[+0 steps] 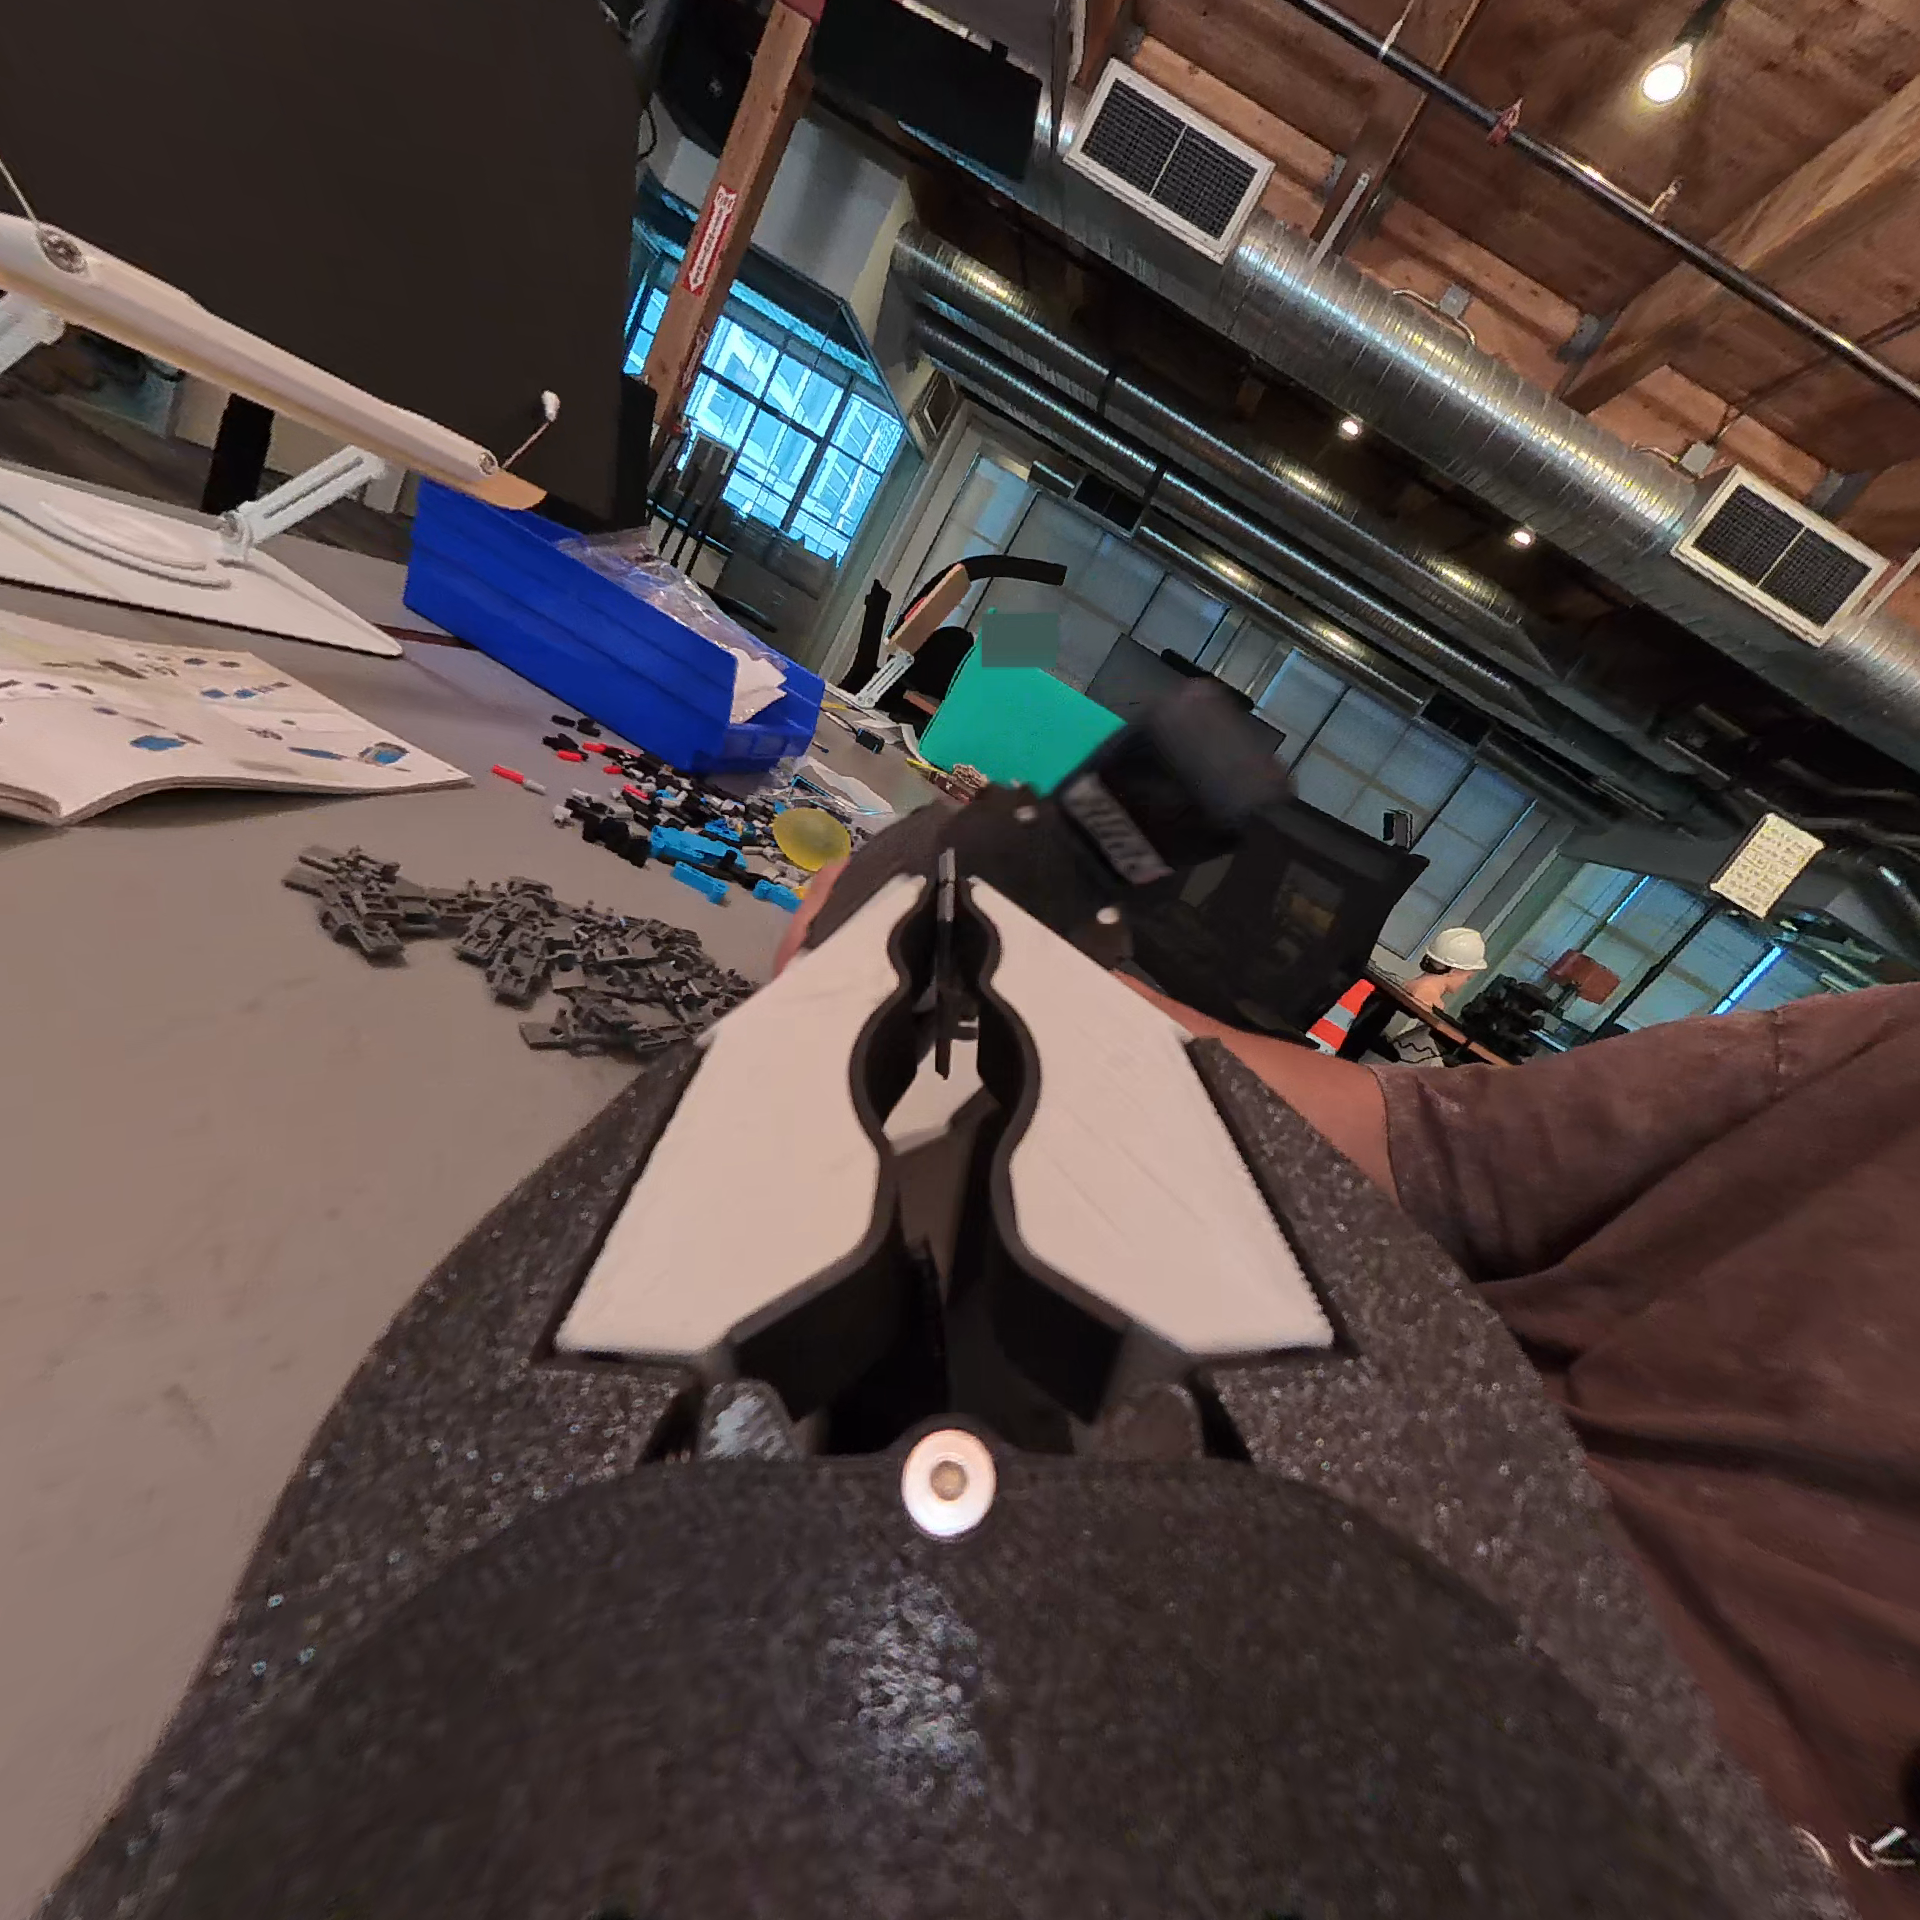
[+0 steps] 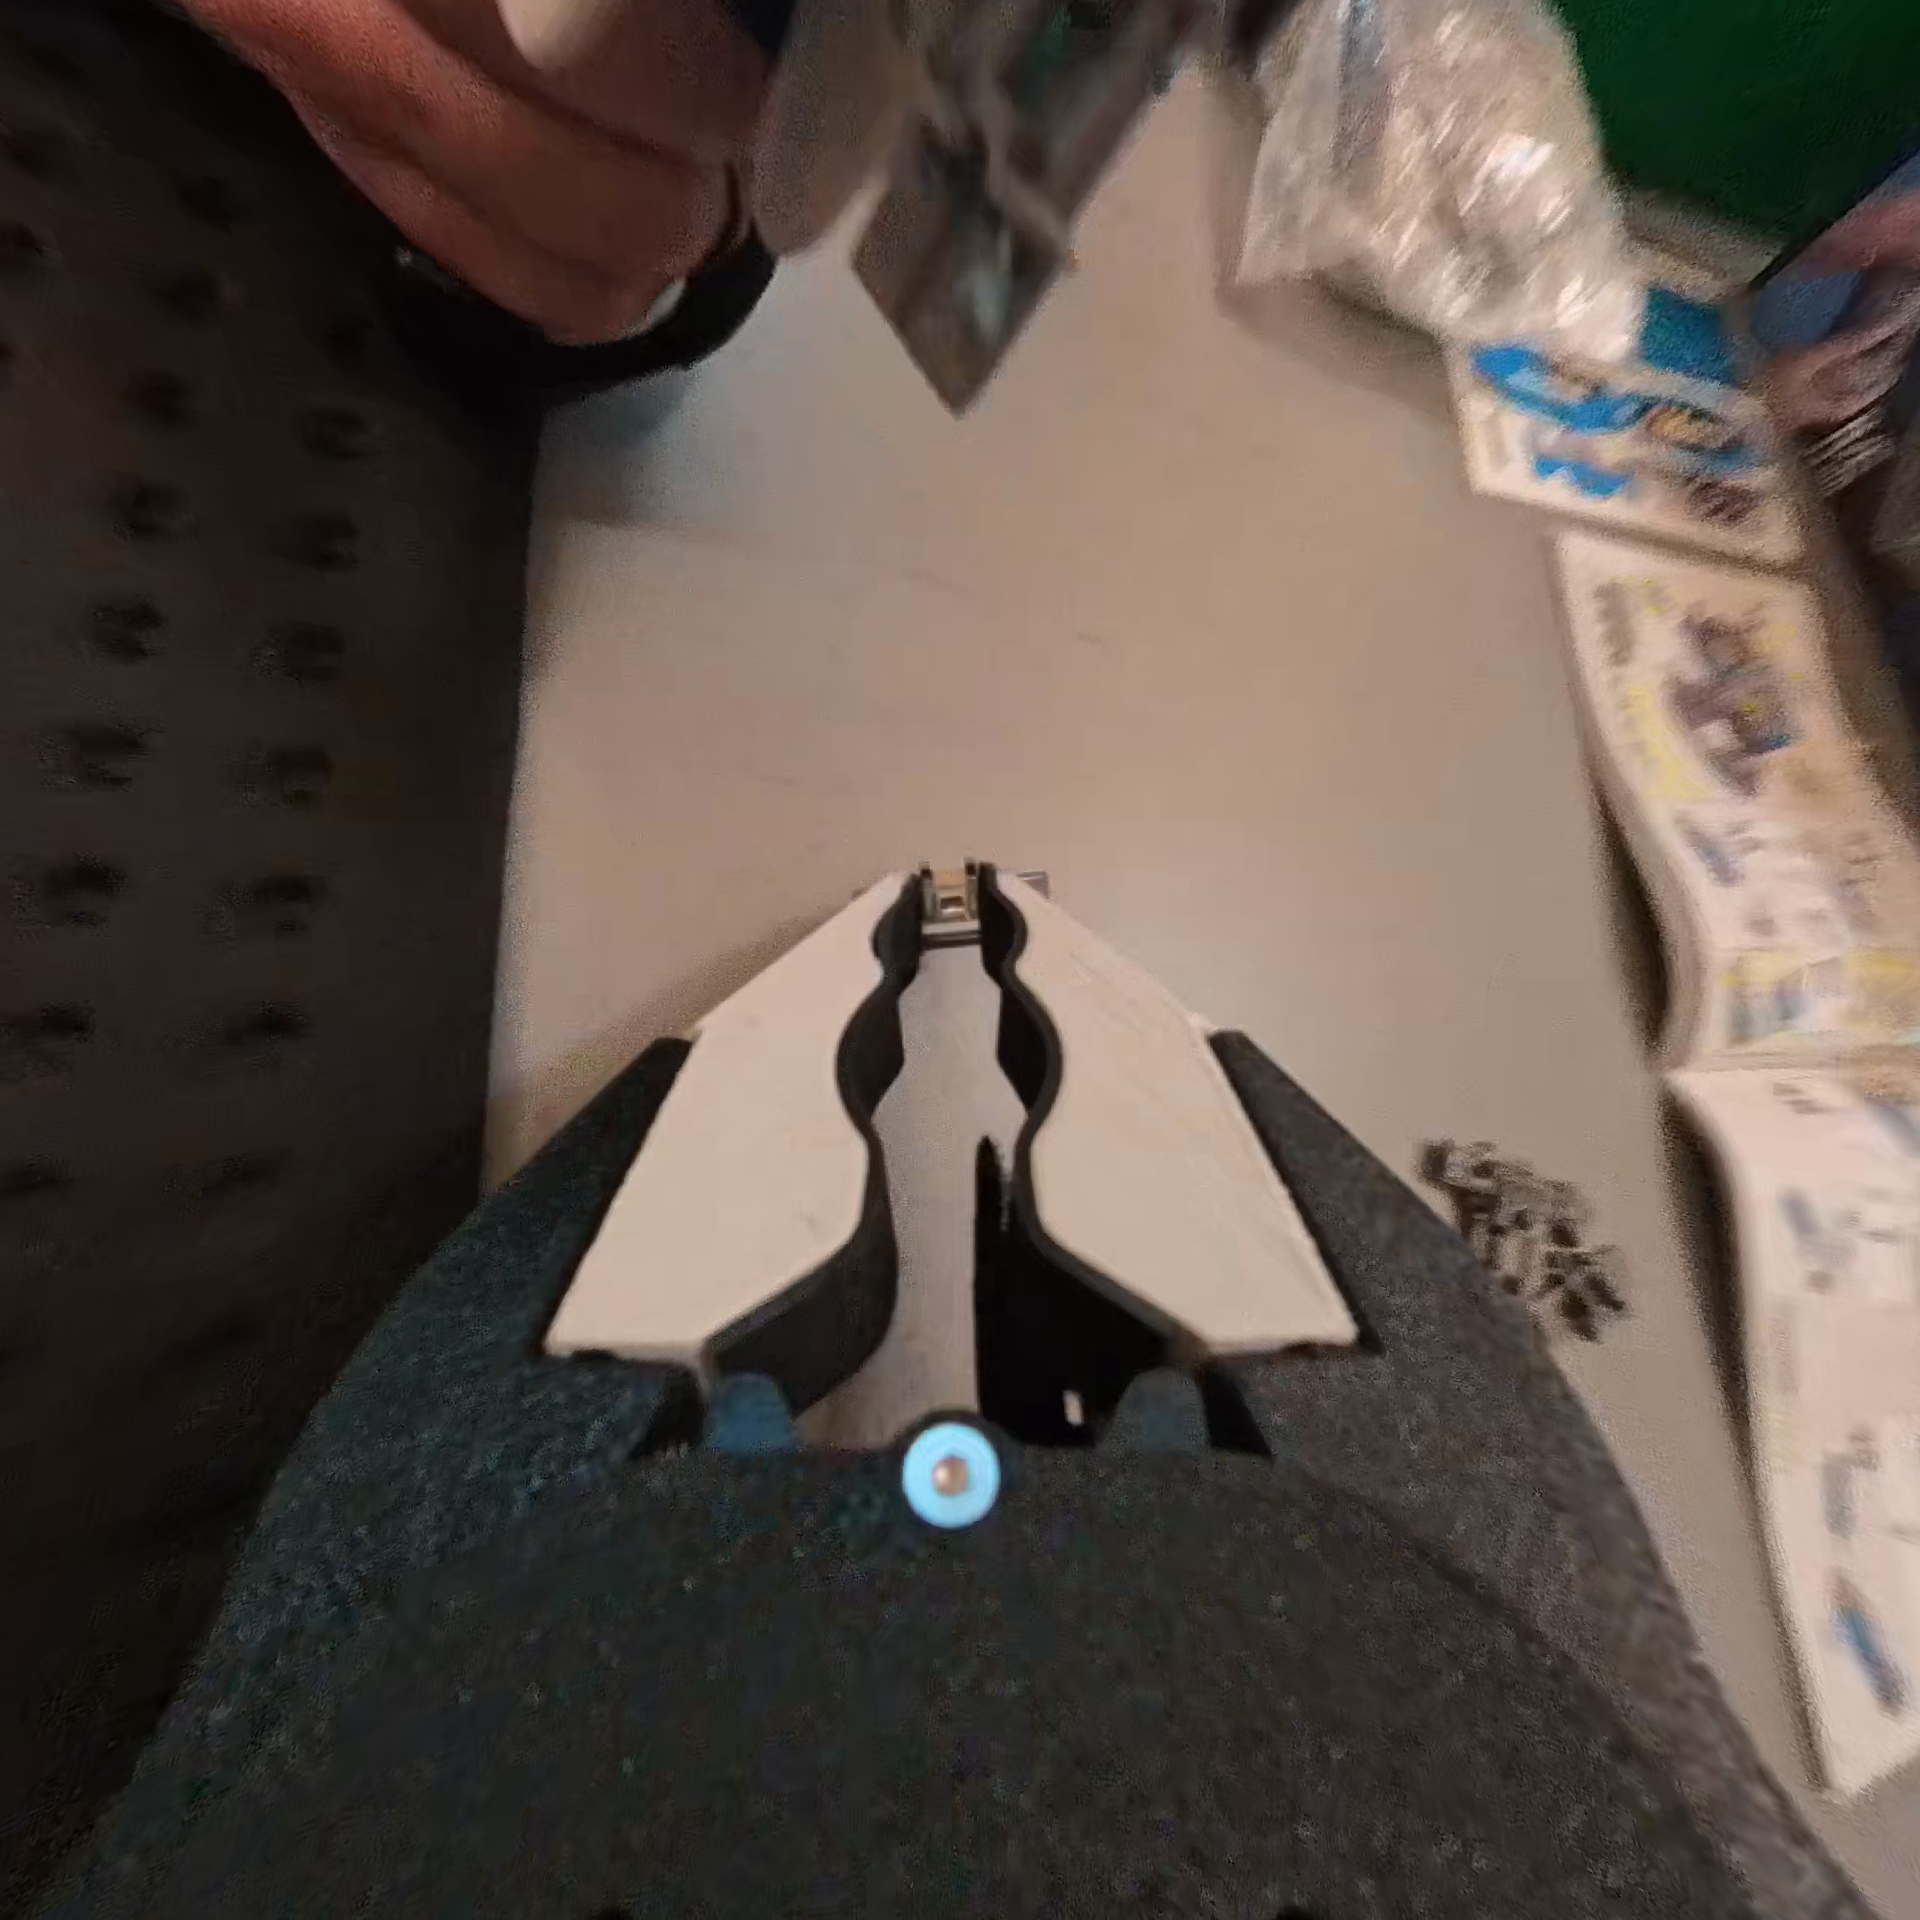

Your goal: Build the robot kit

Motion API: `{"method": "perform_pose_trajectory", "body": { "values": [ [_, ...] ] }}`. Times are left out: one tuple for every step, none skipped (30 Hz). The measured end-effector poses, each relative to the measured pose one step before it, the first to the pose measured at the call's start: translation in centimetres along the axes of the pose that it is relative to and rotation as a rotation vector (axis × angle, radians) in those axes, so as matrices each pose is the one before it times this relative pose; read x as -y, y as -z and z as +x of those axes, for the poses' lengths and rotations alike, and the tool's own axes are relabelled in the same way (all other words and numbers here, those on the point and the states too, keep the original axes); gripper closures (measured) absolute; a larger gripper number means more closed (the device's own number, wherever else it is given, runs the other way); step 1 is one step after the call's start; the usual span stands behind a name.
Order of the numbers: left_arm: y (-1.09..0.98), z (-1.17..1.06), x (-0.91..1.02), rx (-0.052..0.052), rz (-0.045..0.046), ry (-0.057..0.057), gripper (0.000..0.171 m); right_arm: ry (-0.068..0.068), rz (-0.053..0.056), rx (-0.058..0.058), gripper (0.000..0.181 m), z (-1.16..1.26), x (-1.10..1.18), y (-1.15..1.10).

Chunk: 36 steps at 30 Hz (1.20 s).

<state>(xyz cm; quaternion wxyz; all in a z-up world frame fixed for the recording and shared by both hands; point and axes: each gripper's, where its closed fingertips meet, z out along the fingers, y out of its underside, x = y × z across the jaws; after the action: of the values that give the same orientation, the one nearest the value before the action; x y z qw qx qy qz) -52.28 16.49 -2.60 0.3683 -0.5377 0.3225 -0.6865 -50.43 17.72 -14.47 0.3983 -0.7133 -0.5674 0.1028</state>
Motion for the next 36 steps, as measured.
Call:
{"method": "perform_pose_trajectory", "body": {
  "values": [
    [-0.003,-0.047,-0.037,0.0017,-0.00317,0.0029,0.169,0.0591,0.0536,-0.0724,0.17,0.536,1.389,1.155],
    [-0.015,-0.065,-0.025,0.0046,-0.00262,-0.0009,0.169,0.0445,0.0499,-0.0705,0.17,0.741,1.408,1.192],
    [-0.037,-0.026,-0.052,0.0026,-0.0041,-0.002,0.169,0.0448,0.0275,-0.0669,0.171,0.879,1.045,1.022],
    [-0.049,0.035,-0.081,-0.0008,-0.00527,-0.002,0.169,0.0515,0.0072,-0.0519,0.171,0.774,0.691,0.791],
    [-0.07,0.018,-0.077,0.0002,-0.00542,-0.0027,0.169,0.0483,-0.0024,-0.0251,0.171,0.43,0.522,0.563],
    [-0.056,0.02,-0.096,0.0016,-0.00641,-0.0041,0.169,0.0414,-0.0118,-0.0117,0.171,0.234,0.382,0.398],
    [-0.07,0.044,-0.102,0.0017,-0.00659,-0.0067,0.169,0.0421,-0.0143,-0.0136,0.171,0.203,0.355,0.306],
    [-0.065,0.096,-0.085,0.0001,-0.00543,-0.0092,0.169,0.0433,-0.0082,-0.0035,0.17,-0.008,0.443,0.232],
    [-0.061,0.127,-0.075,-0.0015,-0.00457,-0.0094,0.169,0.0365,-0.0079,0.0008,0.171,-0.104,0.444,0.201],
    [-0.027,0.129,-0.037,-0.0024,-0.00221,-0.0099,0.169,0.03,-0.0074,0.0095,0.17,-0.237,0.433,0.141],
    [-0.027,0.155,-0.027,-0.0043,-0.00073,-0.0109,0.169,0.0269,-0.0164,0.0117,0.17,-0.291,0.251,0.063],
    [-0.043,0.203,-0.059,-0.0069,-0.00341,-0.0123,0.169,0.0329,-0.0283,-0.0147,0.17,0.08,0.043,0.049],
    [-0.089,0.119,-0.127,0.0001,-0.00912,-0.013,0.169,0.0376,-0.02,-0.0208,0.171,0.142,0.095,0.087],
    [-0.117,0.008,-0.167,0.0057,-0.01093,-0.0111,0.169,0.0309,-0.0123,-0.0091,0.171,0.0,0.175,0.105],
    [-0.101,0.048,-0.086,0.0029,-0.00611,-0.0107,0.169,0.0248,-0.0144,-0.0115,0.171,0.078,0.102,0.118],
    [-0.019,-0.004,0.018,0.0067,0.00048,-0.0146,0.169,0.0237,-0.0183,-0.0092,0.171,0.029,-0.002,0.073],
    [-0.005,0.027,0.025,0.0058,0.00088,-0.0167,0.169,0.0228,-0.0095,-0.0076,0.171,-0.005,0.09,0.078],
    [0.005,0.053,0.049,0.0053,0.00212,-0.0174,0.169,0.0202,-0.0122,-0.0118,0.171,0.064,0.035,0.052],
    [0.006,0.015,0.03,0.0071,0.00128,-0.0154,0.169,0.0202,-0.0124,-0.0116,0.171,0.041,0.001,0.01],
    [-0.011,-0.029,-0.012,0.008,-0.00072,-0.0123,0.169,0.0192,-0.0131,-0.0092,0.171,0.006,-0.039,-0.013],
    [-0.009,-0.048,0.043,0.0092,0.00157,-0.014,0.169,0.0182,-0.0104,-0.0133,0.171,0.072,-0.042,-0.011],
    [0.002,-0.055,0.06,0.0121,0.00248,-0.0184,0.169,0.019,-0.007,-0.0161,0.171,0.086,-0.028,-0.018],
    [-0.006,-0.031,0.061,0.0125,0.00237,-0.0185,0.169,0.0202,-0.0082,-0.0171,0.171,0.083,-0.034,-0.021],
    [0.008,-0.047,0.117,0.015,0.00478,-0.0197,0.169,0.0241,-0.0094,-0.0235,0.171,0.155,-0.031,-0.007],
    [0.016,-0.022,0.212,0.0158,0.00739,-0.0208,0.169,0.0341,-0.0112,-0.0336,0.171,0.242,-0.013,0.0],
    [0.009,0.028,0.349,0.0168,0.00806,-0.0189,0.169,0.0443,-0.0138,-0.045,0.171,0.389,0.022,0.037],
    [0.027,0.103,0.578,0.0188,0.0095,-0.0213,0.169,0.0504,-0.0125,-0.0521,0.171,0.561,0.058,0.088],
    [0.062,0.268,0.841,0.0139,0.01683,-0.0236,0.169,0.0466,-0.0044,-0.0613,0.171,0.857,0.134,0.184],
    [0.055,0.28,1.029,0.0162,0.02133,-0.0223,0.169,0.0348,0.0047,-0.0592,0.171,1.037,0.152,0.25],
    [0.051,0.238,1.097,0.0207,0.02245,-0.023,0.169,0.0165,0.0092,-0.0493,0.172,1.106,0.118,0.273],
    [0.038,0.059,1.122,0.0334,0.02185,-0.025,0.169,0.0007,0.0096,-0.0448,0.172,1.208,0.124,0.309],
    [-0.01,0.121,1.085,0.0308,0.0186,-0.0351,0.169,-0.0107,0.034,-0.0402,0.172,1.233,0.543,0.408],
    [-0.079,0.53,1.085,0.0076,0.01724,-0.0397,0.169,-0.014,0.0264,-0.0401,0.172,1.299,0.638,0.383],
    [-0.105,0.812,1.122,-0.0097,0.01827,-0.0366,0.169,-0.0048,0.0101,-0.0422,0.171,1.32,0.549,0.314],
    [-0.114,0.795,1.217,-0.008,0.02257,-0.0329,0.169,0.0037,0.0019,-0.0433,0.171,1.283,0.415,0.207],
    [-0.112,0.46,1.147,0.0087,0.0168,-0.03,0.17,0.0071,-0.0031,-0.0297,0.171,1.058,0.286,0.18]
  ]
}}
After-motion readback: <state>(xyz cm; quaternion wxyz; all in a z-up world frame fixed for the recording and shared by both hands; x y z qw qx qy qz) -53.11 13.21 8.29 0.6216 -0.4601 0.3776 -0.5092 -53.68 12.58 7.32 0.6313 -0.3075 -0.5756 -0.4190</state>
